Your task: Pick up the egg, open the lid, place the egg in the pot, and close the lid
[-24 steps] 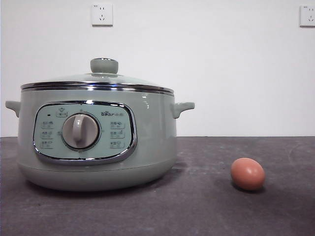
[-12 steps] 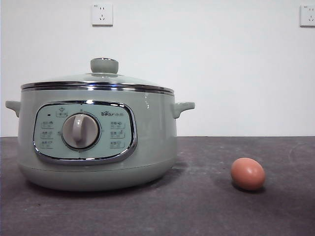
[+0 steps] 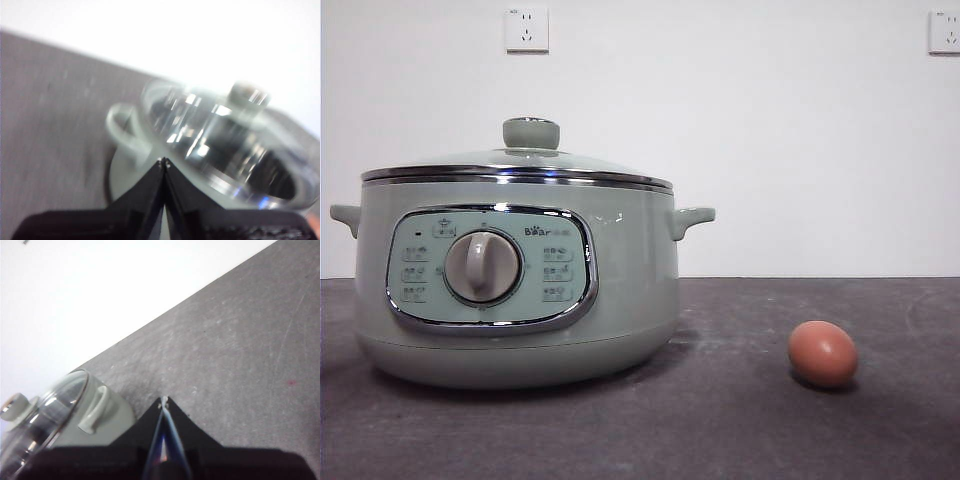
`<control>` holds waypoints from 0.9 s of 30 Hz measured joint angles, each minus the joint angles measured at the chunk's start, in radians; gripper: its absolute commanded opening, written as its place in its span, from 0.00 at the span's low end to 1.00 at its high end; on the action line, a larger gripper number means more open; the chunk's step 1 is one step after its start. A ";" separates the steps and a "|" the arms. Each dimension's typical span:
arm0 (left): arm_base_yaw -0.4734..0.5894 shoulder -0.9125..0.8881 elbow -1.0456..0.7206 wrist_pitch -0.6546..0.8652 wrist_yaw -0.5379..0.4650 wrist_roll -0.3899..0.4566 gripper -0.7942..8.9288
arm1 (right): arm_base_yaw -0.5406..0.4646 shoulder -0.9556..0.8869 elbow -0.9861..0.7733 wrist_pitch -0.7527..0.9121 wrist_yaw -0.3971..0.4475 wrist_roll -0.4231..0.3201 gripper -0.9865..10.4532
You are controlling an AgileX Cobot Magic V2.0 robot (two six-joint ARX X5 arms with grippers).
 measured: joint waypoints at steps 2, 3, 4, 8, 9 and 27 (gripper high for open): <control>0.000 0.006 0.048 -0.002 0.000 -0.003 0.08 | 0.000 0.032 0.045 -0.029 0.000 -0.001 0.08; 0.000 0.013 0.072 -0.002 -0.003 -0.006 0.08 | 0.000 0.054 0.071 -0.042 0.000 -0.006 0.08; 0.000 0.021 0.091 -0.002 -0.007 -0.007 0.08 | 0.000 0.073 0.092 -0.050 0.000 -0.013 0.08; 0.000 0.070 0.178 -0.011 -0.012 -0.006 0.08 | 0.000 0.177 0.198 -0.095 0.000 -0.064 0.08; 0.000 0.084 0.196 -0.013 -0.012 -0.005 0.08 | 0.000 0.202 0.222 -0.106 0.000 -0.081 0.08; 0.000 0.532 0.609 -0.187 0.179 0.127 0.26 | 0.000 0.701 0.623 -0.319 -0.184 -0.392 0.09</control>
